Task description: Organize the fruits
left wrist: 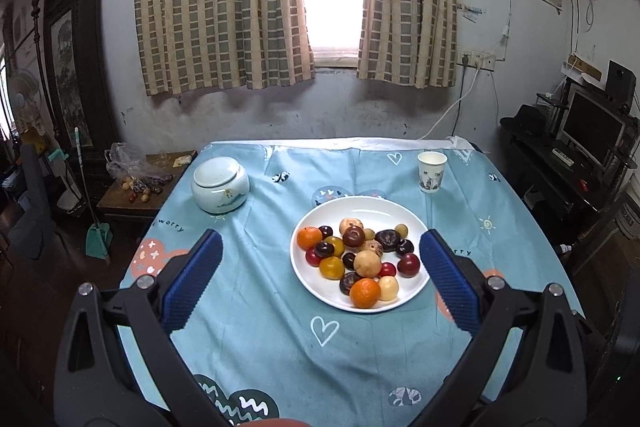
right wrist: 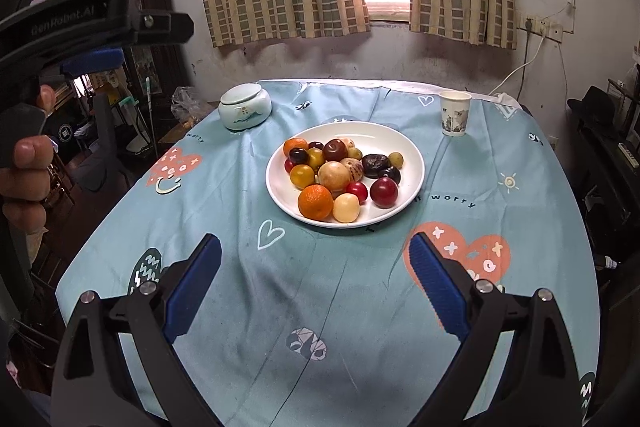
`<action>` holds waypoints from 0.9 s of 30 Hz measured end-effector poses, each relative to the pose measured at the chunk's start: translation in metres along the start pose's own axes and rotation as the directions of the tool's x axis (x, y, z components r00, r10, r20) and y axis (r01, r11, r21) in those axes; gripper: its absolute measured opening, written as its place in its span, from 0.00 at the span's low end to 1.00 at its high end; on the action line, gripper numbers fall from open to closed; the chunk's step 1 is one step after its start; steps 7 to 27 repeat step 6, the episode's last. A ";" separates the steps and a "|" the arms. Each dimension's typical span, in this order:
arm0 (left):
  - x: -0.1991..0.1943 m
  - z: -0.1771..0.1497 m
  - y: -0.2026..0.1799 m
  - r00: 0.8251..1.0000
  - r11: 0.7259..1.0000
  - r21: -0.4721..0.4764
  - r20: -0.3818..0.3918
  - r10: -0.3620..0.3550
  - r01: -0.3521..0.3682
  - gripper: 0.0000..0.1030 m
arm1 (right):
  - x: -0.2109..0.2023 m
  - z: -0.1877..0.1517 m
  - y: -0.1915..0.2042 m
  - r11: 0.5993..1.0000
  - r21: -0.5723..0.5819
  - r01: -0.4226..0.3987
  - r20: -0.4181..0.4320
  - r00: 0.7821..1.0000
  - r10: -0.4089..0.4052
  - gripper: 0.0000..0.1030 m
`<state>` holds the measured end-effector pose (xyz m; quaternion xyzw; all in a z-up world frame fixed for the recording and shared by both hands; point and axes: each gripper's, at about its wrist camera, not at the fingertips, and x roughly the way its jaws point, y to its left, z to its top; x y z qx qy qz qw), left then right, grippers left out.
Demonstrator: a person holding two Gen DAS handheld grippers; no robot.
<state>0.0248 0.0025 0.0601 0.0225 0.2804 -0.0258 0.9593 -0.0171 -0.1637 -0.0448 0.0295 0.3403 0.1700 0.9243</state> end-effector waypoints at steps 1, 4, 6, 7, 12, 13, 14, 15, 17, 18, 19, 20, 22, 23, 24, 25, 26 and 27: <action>-0.002 0.002 0.000 1.000 1.000 0.001 0.007 0.006 -0.006 0.97 | 0.001 -0.001 -0.001 1.000 0.002 -0.001 -0.003 1.000 0.001 0.92; -0.009 0.007 0.002 0.998 0.999 -0.013 0.052 -0.033 0.034 0.97 | 0.004 -0.002 -0.002 1.000 0.006 -0.004 -0.011 1.000 0.005 0.92; -0.010 0.009 0.000 0.997 1.000 -0.004 0.067 -0.025 0.025 0.97 | 0.005 -0.003 -0.002 1.000 0.004 -0.007 -0.016 1.000 0.007 0.92; -0.010 0.009 0.000 0.997 1.000 -0.004 0.067 -0.025 0.025 0.97 | 0.005 -0.003 -0.002 1.000 0.004 -0.007 -0.016 1.000 0.007 0.92; -0.010 0.009 0.000 0.997 1.000 -0.004 0.067 -0.025 0.025 0.97 | 0.005 -0.003 -0.002 1.000 0.004 -0.007 -0.016 1.000 0.007 0.92; -0.010 0.009 0.000 0.997 1.000 -0.004 0.067 -0.025 0.025 0.97 | 0.005 -0.003 -0.002 1.000 0.004 -0.007 -0.016 1.000 0.007 0.92; -0.010 0.009 0.000 0.997 1.000 -0.004 0.067 -0.025 0.025 0.97 | 0.005 -0.003 -0.002 1.000 0.004 -0.007 -0.016 1.000 0.007 0.92; -0.010 0.009 0.000 0.997 1.000 -0.004 0.067 -0.025 0.025 0.97 | 0.005 -0.003 -0.002 1.000 0.004 -0.007 -0.016 1.000 0.007 0.92; -0.010 0.009 0.000 0.997 1.000 -0.004 0.067 -0.025 0.025 0.97 | 0.005 -0.003 -0.002 1.000 0.004 -0.007 -0.016 1.000 0.007 0.92; -0.010 0.009 0.000 0.997 1.000 -0.004 0.067 -0.025 0.025 0.97 | 0.005 -0.003 -0.002 1.000 0.004 -0.007 -0.016 1.000 0.007 0.92; -0.010 0.009 0.000 0.997 1.000 -0.004 0.067 -0.025 0.025 0.97 | 0.005 -0.003 -0.002 1.000 0.004 -0.007 -0.016 1.000 0.007 0.92; -0.010 0.009 0.000 0.997 1.000 -0.004 0.067 -0.025 0.025 0.97 | 0.005 -0.003 -0.002 1.000 0.004 -0.007 -0.016 1.000 0.007 0.92; -0.010 0.009 0.000 0.997 1.000 -0.004 0.067 -0.025 0.025 0.97 | 0.005 -0.003 -0.002 1.000 0.004 -0.007 -0.016 1.000 0.007 0.92; -0.010 0.009 0.000 0.997 1.000 -0.004 0.067 -0.025 0.025 0.97 | 0.005 -0.003 -0.002 1.000 0.004 -0.007 -0.016 1.000 0.007 0.92; -0.010 0.009 0.000 0.997 1.000 -0.004 0.067 -0.025 0.025 0.97 | 0.005 -0.003 -0.002 1.000 0.004 -0.007 -0.016 1.000 0.007 0.92; -0.010 0.009 0.000 0.997 1.000 -0.004 0.067 -0.025 0.025 0.97 | 0.005 -0.003 -0.002 1.000 0.004 -0.007 -0.016 1.000 0.007 0.92; -0.010 0.009 0.000 0.997 1.000 -0.004 0.067 -0.025 0.025 0.97 | 0.005 -0.003 -0.002 1.000 0.004 -0.007 -0.016 1.000 0.007 0.92; -0.010 0.009 0.000 0.997 1.000 -0.004 0.067 -0.025 0.025 0.97 | 0.005 -0.003 -0.002 1.000 0.004 -0.007 -0.016 1.000 0.007 0.92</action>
